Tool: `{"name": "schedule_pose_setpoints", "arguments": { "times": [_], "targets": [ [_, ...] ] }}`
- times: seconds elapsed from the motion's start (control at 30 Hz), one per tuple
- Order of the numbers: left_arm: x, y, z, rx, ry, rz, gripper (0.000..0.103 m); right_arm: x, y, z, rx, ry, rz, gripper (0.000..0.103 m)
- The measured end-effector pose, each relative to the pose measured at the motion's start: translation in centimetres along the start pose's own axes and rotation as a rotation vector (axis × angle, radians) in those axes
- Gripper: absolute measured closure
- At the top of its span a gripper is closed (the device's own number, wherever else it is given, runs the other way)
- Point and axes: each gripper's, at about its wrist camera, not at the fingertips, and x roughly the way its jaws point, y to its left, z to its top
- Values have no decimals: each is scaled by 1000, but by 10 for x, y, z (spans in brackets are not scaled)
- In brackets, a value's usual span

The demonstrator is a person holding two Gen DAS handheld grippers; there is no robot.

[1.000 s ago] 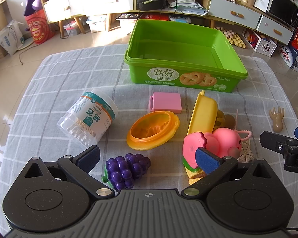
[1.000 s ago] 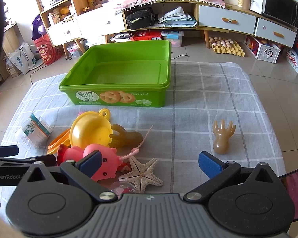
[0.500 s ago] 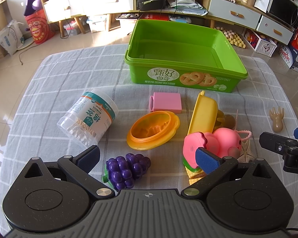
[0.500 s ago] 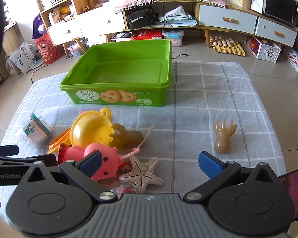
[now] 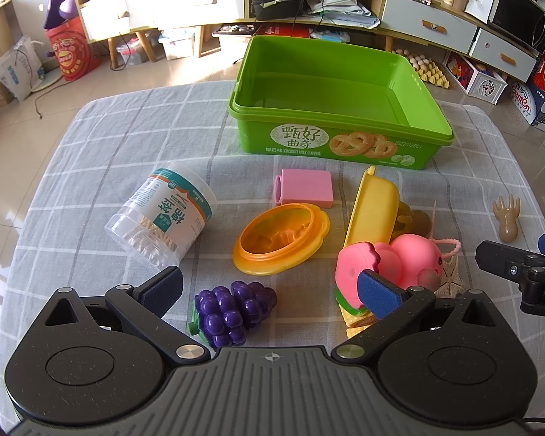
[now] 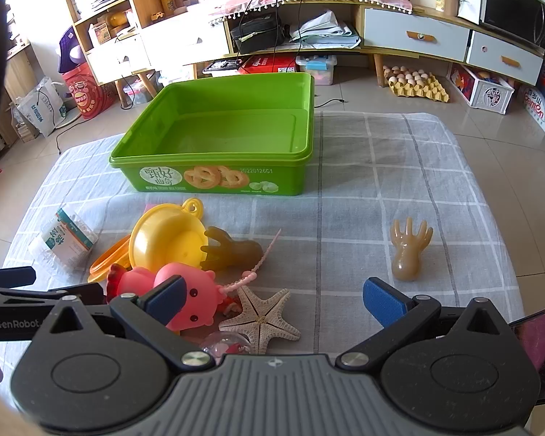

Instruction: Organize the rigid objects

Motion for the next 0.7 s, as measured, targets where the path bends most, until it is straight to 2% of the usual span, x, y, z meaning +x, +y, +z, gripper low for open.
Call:
{"name": "schedule_pose_setpoints", "arguments": {
  "times": [0.13,0.3,0.37,0.5,0.6,0.7],
  "targets": [
    [-2,5,1,2,-9,2,5,1,3,1,-8,-6,20,22],
    [-4,16,7,19,-43,-6,5,5,1,10,0,-22,119,22],
    [-2,24,11,36,-51,-22,5,9,1,16,-6,-27,178,22],
    [7,50,17,38,-42,-114,5,23,-2,28,24,-27,331,22],
    [16,74,21,-5,-33,-149,5,43,-14,34,149,17,492,22],
    [23,92,24,-44,-37,-150,6,64,-21,35,267,80,582,26]
  ]
}}
